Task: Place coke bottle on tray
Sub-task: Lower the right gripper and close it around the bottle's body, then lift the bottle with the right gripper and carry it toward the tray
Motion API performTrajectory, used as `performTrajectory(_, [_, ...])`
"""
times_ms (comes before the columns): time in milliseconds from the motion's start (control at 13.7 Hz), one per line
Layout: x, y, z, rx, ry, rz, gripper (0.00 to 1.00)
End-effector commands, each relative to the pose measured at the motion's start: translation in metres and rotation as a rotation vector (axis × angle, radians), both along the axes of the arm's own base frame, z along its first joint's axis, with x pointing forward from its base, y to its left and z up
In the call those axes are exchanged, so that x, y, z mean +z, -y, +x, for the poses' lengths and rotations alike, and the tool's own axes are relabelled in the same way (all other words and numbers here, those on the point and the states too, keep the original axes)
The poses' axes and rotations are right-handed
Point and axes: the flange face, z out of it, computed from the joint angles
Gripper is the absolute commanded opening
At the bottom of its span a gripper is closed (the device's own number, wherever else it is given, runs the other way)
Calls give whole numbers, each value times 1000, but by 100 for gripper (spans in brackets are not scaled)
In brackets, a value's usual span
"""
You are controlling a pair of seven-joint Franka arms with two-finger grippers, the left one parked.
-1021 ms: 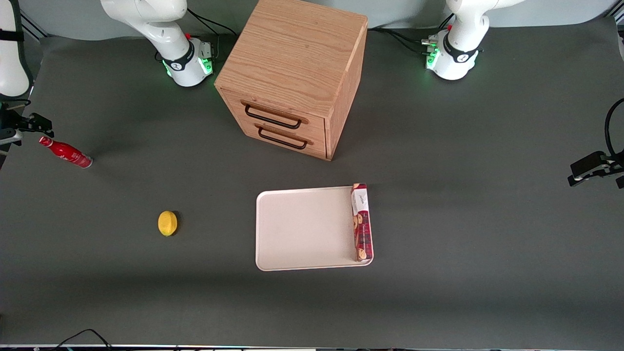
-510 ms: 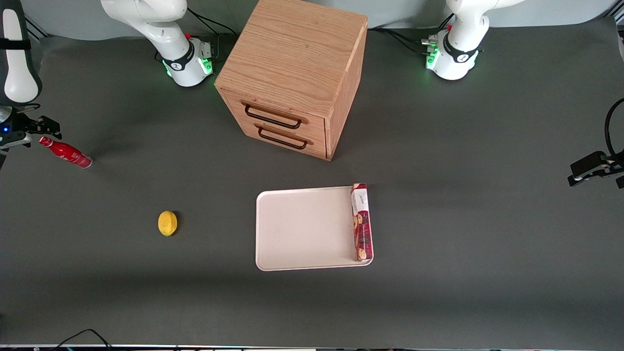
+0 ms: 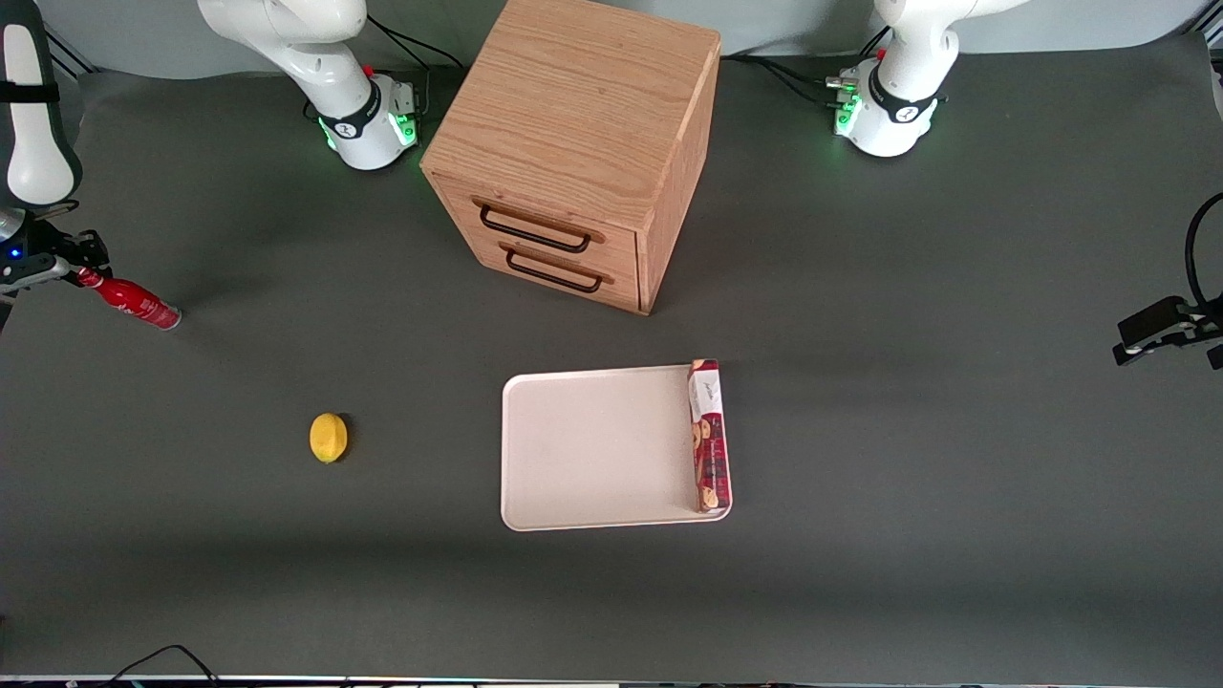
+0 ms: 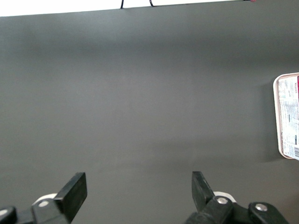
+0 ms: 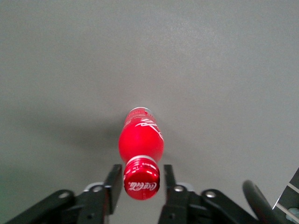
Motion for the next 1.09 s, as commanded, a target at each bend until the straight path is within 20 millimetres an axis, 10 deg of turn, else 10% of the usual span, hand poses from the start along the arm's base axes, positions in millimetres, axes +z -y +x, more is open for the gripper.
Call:
performTrajectory(0, [2, -1, 3, 26, 20, 4, 0])
performTrajectory(365, [37, -7, 19, 35, 38, 21, 0])
performTrajectory(729, [184, -34, 81, 70, -19, 83, 0])
performTrajectory(1021, [312, -136, 123, 81, -18, 120, 0])
